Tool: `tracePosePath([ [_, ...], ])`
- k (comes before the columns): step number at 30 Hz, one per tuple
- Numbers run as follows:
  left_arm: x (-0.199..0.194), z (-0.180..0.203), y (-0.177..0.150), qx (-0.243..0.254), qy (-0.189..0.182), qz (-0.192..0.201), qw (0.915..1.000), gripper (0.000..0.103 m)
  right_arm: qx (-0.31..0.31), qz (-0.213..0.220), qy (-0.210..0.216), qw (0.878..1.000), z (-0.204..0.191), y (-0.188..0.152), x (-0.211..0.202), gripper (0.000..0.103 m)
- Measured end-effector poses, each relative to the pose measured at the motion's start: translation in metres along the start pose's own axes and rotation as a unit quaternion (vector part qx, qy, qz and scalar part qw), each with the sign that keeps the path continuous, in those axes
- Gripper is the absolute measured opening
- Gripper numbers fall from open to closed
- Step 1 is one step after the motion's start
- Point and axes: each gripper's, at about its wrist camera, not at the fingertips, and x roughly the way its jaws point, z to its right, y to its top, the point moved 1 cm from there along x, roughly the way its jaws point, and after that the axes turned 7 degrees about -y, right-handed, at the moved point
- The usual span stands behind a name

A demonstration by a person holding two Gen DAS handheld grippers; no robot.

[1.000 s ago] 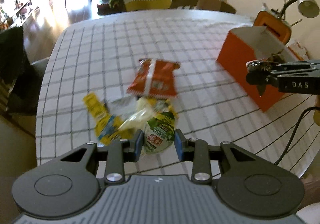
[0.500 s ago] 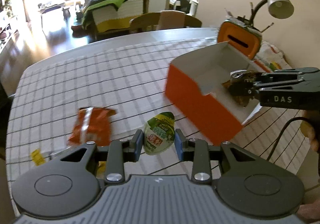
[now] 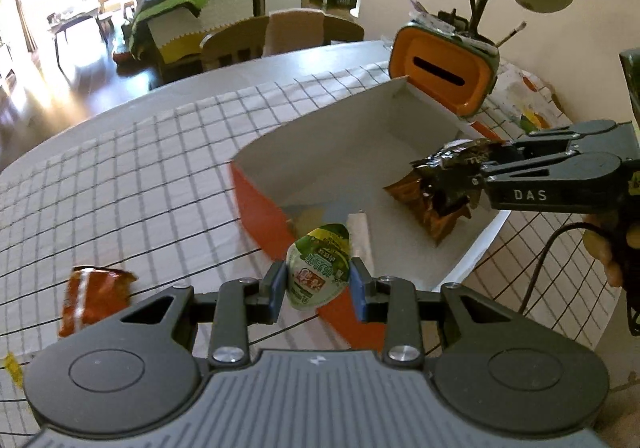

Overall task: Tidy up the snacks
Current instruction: 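Lower both packets into the box and open both tools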

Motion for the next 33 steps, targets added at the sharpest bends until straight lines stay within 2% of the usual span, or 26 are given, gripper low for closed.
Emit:
tracePosePath([
  [6,0.030,0.022,0.018,-0.008,-0.004,-0.020,0.9998,0.032,-0.026,-0.006,0.007,1.000,0.022,0.011,0.009,0.032],
  [9,0.045,0.029,0.025,-0.018,-0.011,-0.038,0.9991,0.033,-0.044,-0.019,0.025,0.999,0.026,0.019,0.019,0.032],
  [18,0.089,0.042,0.035,-0.021,0.001,-0.089,0.9959,0.033,-0.126,-0.056,0.060,0.989,0.010,0.027,0.057,0.032],
  [27,0.122,0.046,0.029,-0.018,0.013,-0.135,0.9906,0.033,-0.147,-0.092,0.096,0.980,0.003,0.027,0.091,0.034],
  [33,0.131,0.051,0.028,-0.005,0.014,-0.145,0.9893,0.034,-0.164,-0.104,0.086,0.977,-0.004,0.021,0.104,0.034],
])
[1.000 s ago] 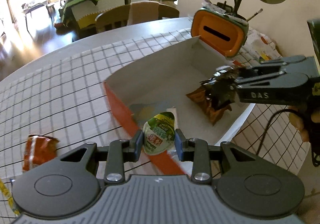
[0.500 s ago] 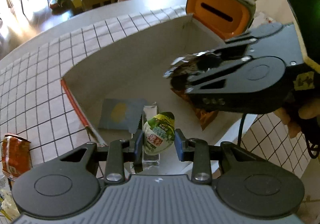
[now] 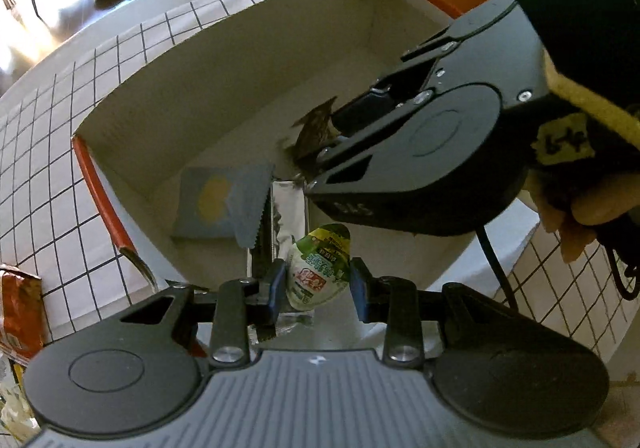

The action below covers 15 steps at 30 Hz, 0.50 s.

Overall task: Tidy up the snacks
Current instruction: 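Lower both packets into the box and open both tools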

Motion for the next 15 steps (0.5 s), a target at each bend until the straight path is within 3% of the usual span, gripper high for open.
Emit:
tracePosePath([
  [6,-0.002,0.000,-0.002,0.005,-0.008,0.007,0.9999,0.035,0.001,0.011,-0.007,1.000,0.000,0.002,-0.006,0.042],
  [12,-0.017,0.001,-0.006,0.011,-0.019,0.030,0.9993,0.050,0.019,0.026,-0.013,0.999,0.006,-0.003,-0.019,0.048],
  [15,-0.027,-0.001,-0.009,0.011,-0.024,0.044,0.9987,0.051,0.026,0.037,-0.011,0.999,0.008,-0.005,-0.029,0.053],
])
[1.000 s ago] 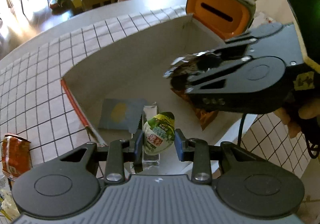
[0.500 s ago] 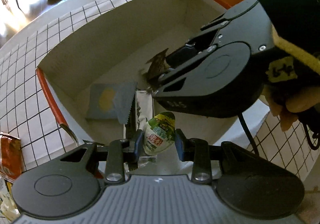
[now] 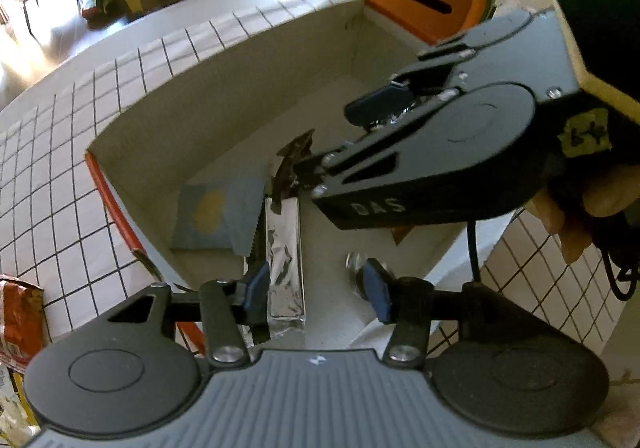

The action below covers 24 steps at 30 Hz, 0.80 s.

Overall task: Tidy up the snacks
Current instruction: 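Lower both packets into the box and open both tools, then move both open tools back to the snack pile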

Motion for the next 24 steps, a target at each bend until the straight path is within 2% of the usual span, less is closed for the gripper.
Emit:
tracePosePath([
  [2,-0.008,-0.002,-0.001,0.000,-0.001,0.009,1.0000,0.051,0.004,0.006,-0.003,1.000,0.000,-0.001,-0.007,0.060],
  [7,-0.026,-0.006,-0.005,0.000,-0.004,0.031,0.9995,0.053,0.016,0.022,-0.001,1.000,0.003,-0.003,-0.024,0.066],
  [14,-0.054,-0.005,-0.013,0.006,-0.006,0.065,0.9978,0.055,0.039,0.044,0.002,0.998,0.000,-0.006,-0.047,0.080],
  [24,-0.092,-0.022,-0.030,0.004,-0.005,0.106,0.9944,0.065,0.055,0.076,0.002,0.996,-0.018,-0.007,-0.076,0.091],
])
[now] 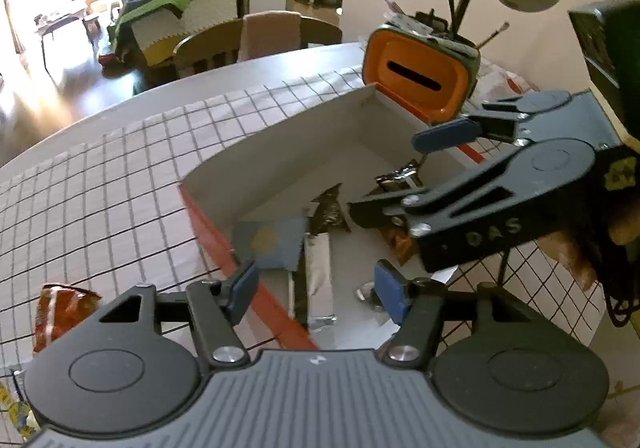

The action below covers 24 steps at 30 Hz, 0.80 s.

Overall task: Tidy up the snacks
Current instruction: 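Move both open tools back to the snack pile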

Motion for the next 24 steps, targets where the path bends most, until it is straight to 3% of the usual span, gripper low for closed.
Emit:
tracePosePath([
  [15,-0.065,-0.060,-0.042,-0.027,0.025,0.048,0.9982,0.079,0.008,0.045,0.001,0.999,-0.063,0.006,-0.021,0.102],
  [24,-0.102,-0.109,-0.077,-0.048,0.075,0.074,0.9933,0.084,0.022,0.047,0.009,0.999,-0.116,0.007,-0.011,0.103],
])
